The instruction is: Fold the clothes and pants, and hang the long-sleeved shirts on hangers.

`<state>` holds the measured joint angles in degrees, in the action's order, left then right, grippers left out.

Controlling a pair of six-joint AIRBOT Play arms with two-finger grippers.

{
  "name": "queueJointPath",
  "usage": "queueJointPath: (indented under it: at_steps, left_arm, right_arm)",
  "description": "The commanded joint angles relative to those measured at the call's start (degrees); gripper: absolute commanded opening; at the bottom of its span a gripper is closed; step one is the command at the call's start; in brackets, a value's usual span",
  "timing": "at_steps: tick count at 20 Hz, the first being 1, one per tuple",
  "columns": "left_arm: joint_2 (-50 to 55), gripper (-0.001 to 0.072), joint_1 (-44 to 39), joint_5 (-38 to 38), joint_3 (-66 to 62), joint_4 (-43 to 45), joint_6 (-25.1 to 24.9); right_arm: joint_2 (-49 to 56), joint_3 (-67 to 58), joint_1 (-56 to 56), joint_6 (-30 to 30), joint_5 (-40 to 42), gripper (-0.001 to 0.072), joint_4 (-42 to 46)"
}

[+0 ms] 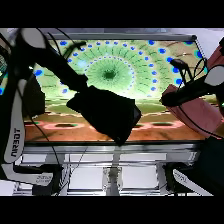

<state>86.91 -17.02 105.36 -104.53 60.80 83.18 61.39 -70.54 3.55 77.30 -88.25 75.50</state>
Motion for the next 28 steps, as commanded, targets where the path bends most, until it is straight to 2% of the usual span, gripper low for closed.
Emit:
queueJointPath:
  at_steps: [1, 3, 9, 10, 11, 12, 14, 16, 21, 24, 28]
  left_arm:
    - [0.07, 0.0013, -2.99, 0.87, 9.75, 9.22, -0.28]
    - [0.07, 0.0013, -2.23, 0.87, 16.44, 11.04, -1.4]
    - [-0.02, 0.0013, 4.15, 0.85, 28.57, 11.21, -3.21]
    - [-0.02, 0.0013, 5.33, 0.85, 29.59, 11.21, -3.65]
    - [-0.02, 0.0013, 6.54, 0.83, 30.56, 11.26, -3.98]
    - [-0.02, 0.0013, 7.61, 0.83, 31.34, 11.28, -4.0]
    - [-0.04, 0.0013, 9.46, 0.81, 32.41, 11.65, -4.17]
    - [-0.04, 0.0014, 10.54, 0.81, 32.76, 14.64, -4.17]
    - [-0.04, 0.0014, 11.13, 0.81, 32.76, 16.81, -4.85]
    - [-0.04, 0.0014, 11.15, 0.81, 32.76, 16.79, -5.25]
    - [-0.04, 0.0014, 11.17, 0.76, 32.76, 16.79, -5.38]
  right_arm:
    - [-0.13, 6.71, -0.42, -0.48, -0.07, 0.0019, -2.03]
    - [-0.13, 10.91, -0.42, -0.98, 2.73, 0.0019, -3.98]
    - [1.01, 16.26, -0.42, -10.78, 17.31, 0.0019, -17.31]
    - [2.29, 16.15, -0.42, -14.03, 17.79, 0.0128, -22.23]
    - [3.96, 16.02, -0.42, -16.94, 17.7, 0.0367, -27.26]
    - [6.21, 15.85, -0.42, -19.54, 17.7, 0.0403, -31.89]
    - [12.07, 14.03, -0.42, -21.51, 17.94, 0.0404, -35.04]
    - [19.32, 10.38, -0.42, -21.49, 17.53, 0.0435, -34.97]
    - [32.98, 2.95, -0.42, -21.51, 16.7, 0.0435, -34.97]
    - [37.88, 0.96, -0.28, -21.73, 16.57, 0.0435, -35.87]
    - [39.58, 0.96, -0.28, -25.68, 13.68, 0.0434, -39.28]
